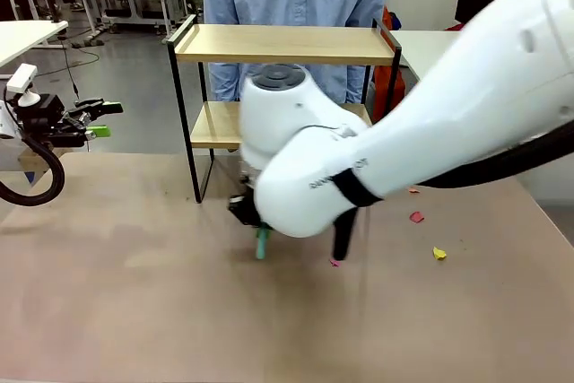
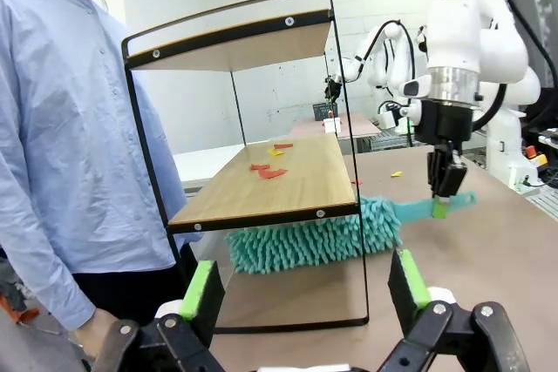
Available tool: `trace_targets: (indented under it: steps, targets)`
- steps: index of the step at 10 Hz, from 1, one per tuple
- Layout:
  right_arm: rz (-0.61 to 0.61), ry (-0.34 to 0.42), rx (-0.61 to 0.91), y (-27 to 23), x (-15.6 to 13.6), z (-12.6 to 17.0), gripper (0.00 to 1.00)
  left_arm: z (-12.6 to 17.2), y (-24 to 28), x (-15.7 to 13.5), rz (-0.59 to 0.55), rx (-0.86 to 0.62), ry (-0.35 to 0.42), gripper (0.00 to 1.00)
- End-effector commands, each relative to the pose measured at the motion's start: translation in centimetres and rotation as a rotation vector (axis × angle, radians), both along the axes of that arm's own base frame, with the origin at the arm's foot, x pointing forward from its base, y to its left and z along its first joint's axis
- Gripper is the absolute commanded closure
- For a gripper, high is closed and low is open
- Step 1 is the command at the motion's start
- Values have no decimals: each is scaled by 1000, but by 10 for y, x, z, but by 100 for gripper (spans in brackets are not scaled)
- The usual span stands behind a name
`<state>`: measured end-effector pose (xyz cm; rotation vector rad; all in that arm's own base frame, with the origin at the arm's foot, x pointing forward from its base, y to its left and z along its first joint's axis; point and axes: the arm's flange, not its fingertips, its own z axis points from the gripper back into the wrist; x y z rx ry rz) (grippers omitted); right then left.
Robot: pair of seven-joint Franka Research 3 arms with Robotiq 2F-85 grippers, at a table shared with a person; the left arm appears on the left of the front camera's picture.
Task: Clean the shelf.
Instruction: Clean the specific section of the Shelf indicated by the human with the Duster.
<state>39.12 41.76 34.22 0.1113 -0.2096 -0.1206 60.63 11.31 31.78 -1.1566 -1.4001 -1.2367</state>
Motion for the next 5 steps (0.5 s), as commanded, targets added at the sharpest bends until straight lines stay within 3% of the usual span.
trace_targets:
  steps: [1, 5]
  targets:
    - [-4, 3, 23, -58, -12, 8, 87, 3, 0, -1, 1, 0, -15, 0]
    - [-93, 24, -19, -140, -13, 16, 87, 3, 0, -1, 1, 0, -15, 0]
